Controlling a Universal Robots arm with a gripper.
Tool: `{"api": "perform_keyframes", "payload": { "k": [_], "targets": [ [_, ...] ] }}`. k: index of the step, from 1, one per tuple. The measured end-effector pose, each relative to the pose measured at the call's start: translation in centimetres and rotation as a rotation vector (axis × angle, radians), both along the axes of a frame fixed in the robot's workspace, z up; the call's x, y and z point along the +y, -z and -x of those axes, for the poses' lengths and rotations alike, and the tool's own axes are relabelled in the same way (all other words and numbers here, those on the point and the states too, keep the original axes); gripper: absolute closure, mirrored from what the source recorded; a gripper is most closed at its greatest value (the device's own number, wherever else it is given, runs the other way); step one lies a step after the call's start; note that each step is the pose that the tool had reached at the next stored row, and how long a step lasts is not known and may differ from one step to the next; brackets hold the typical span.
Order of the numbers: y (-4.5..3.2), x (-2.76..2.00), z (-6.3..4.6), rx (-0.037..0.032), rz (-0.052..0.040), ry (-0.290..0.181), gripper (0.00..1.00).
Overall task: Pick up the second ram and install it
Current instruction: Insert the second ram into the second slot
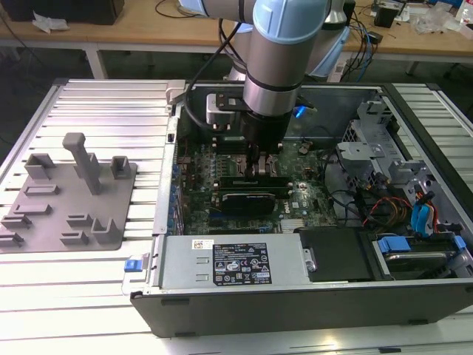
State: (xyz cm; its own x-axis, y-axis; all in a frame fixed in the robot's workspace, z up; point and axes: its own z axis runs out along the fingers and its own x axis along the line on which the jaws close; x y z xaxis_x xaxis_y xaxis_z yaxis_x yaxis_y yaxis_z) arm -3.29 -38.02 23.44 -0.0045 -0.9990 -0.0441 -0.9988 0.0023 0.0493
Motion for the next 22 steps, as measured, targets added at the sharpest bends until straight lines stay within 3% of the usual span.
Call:
{"api": "perform_keyframes", "payload": {
  "k": [10, 17, 19, 22],
  "targets": [
    [0.15, 0.00, 0.00, -0.0006, -0.0009, 0.000, 0.91],
    [-0.29, 0.00, -0.01, -0.0007, -0.0011, 0.000, 0.91],
    [-0.29, 0.00, 0.02, -0.0028, -0.0009, 0.000, 0.91],
    [-0.30, 0.00, 0.11, -0.0122, -0.0009, 0.000, 0.91]
  ]
}}
